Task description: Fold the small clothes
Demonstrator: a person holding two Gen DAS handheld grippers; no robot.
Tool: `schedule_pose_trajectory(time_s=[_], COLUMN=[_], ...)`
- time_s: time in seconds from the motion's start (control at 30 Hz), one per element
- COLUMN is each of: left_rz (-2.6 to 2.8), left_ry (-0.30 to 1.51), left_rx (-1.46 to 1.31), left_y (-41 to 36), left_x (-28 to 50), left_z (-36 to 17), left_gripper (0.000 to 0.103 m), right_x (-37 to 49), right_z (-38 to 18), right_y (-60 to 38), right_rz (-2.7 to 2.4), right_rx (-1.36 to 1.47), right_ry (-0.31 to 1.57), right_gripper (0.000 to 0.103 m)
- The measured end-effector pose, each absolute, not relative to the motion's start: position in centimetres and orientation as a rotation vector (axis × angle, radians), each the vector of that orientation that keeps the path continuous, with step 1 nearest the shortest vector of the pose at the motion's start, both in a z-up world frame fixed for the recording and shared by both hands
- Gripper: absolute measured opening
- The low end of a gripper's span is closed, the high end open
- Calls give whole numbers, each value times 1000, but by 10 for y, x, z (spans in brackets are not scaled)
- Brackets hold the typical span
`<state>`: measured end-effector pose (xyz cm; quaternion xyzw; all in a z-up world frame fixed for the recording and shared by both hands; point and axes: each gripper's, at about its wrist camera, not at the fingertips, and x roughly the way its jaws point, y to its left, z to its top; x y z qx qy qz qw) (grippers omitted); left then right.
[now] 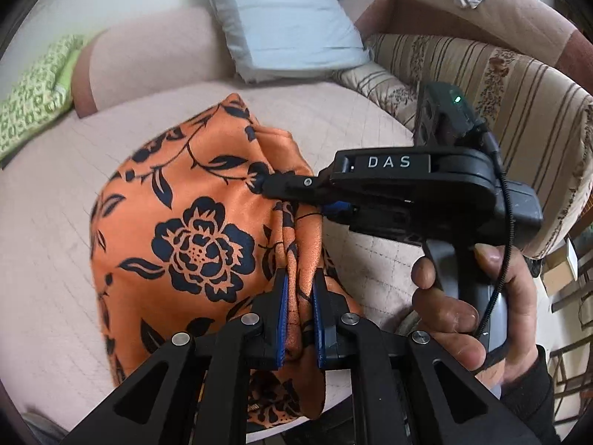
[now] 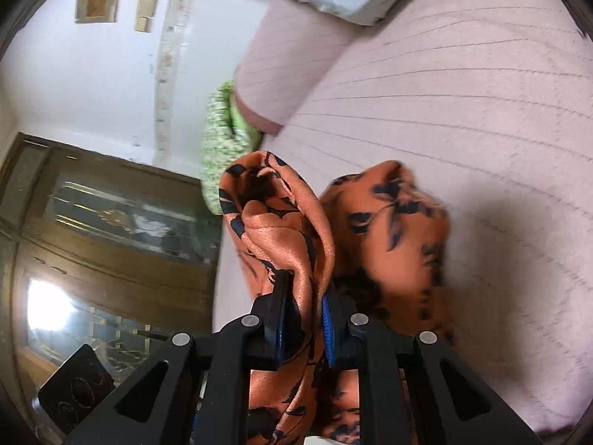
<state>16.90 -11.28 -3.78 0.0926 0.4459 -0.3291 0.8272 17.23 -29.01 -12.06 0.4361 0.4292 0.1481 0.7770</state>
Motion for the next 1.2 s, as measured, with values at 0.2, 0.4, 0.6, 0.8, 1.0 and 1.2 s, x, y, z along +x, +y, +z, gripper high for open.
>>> schedule_pose_trajectory(time_s=[0.2, 0.4, 0.6, 0.8, 1.0, 1.2], left_rz=[-689, -695, -805, -726, -516, -528], left_ry=[986, 1001, 1093, 999, 981, 1059], left_rx=[259, 190, 2, -179, -244, -285], left_y=[-138, -140, -108, -10, 70, 72], left_x=[185, 195, 200, 192, 203, 207], left_z=[-66, -72, -68, -25, -42, -90], left_gripper=[10, 11, 25, 43, 48, 47], right_x=[173, 178, 180, 147, 85, 66], right_z=[-128, -131, -142, -102, -79, -90], right_y=[-289, -287, -295, -291, -257, -227], right_rz=[207, 195, 188, 89, 70, 34], right_rx=[842, 827, 868, 723, 602, 511], right_ry=[992, 970, 984, 838, 749, 845], right_gripper=[16, 16, 23, 39, 42, 39])
